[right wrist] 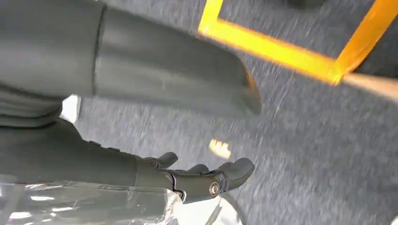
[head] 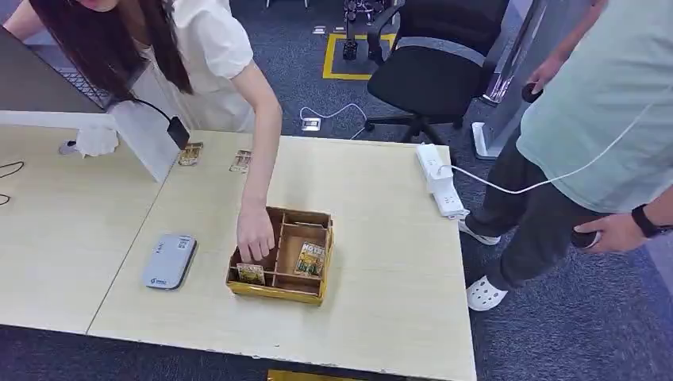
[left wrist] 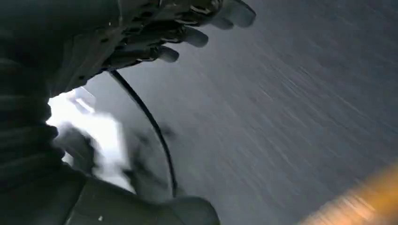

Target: Pass the card to the sensor for recognition and then transmit it.

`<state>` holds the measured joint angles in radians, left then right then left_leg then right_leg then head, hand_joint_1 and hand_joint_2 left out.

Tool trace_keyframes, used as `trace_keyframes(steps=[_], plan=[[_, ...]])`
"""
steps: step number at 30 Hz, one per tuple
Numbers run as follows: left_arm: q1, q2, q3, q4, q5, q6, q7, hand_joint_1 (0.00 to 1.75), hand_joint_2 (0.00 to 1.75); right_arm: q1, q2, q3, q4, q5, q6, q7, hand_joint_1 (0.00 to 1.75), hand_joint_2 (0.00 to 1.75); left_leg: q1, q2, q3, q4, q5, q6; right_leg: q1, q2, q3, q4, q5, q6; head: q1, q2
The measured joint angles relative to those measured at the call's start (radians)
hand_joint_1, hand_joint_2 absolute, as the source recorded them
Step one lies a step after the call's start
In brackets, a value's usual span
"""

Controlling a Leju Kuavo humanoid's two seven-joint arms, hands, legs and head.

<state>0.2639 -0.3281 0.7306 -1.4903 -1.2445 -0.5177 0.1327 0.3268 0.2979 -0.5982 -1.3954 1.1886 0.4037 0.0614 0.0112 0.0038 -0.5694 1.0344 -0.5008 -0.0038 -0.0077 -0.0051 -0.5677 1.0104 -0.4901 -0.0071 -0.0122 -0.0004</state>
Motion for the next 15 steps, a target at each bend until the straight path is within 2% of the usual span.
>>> trace_keyframes(steps=[4,15], plan=[[-0.011,0.003,-0.049,0.111,0.115,0.013,-0.009,0.00,1.75,-0.016,0.000,0.015,0.062,-0.084,0.004,0.001,0.00,1.75,0.001,0.000,0.000,0.000,0.000,0.000,0.000,0.000,0.000,0.000,0.000,0.000,0.000,0.000],[-0.037,0.031,-0.157,0.310,0.323,0.105,-0.031,0.00,1.75,-0.046,-0.012,0.093,0.217,-0.288,-0.070,-0.011,0.00,1.75,0.001,0.000,0.000,0.000,0.000,0.000,0.000,0.000,0.000,0.001,0.000,0.000,0.000,0.000]])
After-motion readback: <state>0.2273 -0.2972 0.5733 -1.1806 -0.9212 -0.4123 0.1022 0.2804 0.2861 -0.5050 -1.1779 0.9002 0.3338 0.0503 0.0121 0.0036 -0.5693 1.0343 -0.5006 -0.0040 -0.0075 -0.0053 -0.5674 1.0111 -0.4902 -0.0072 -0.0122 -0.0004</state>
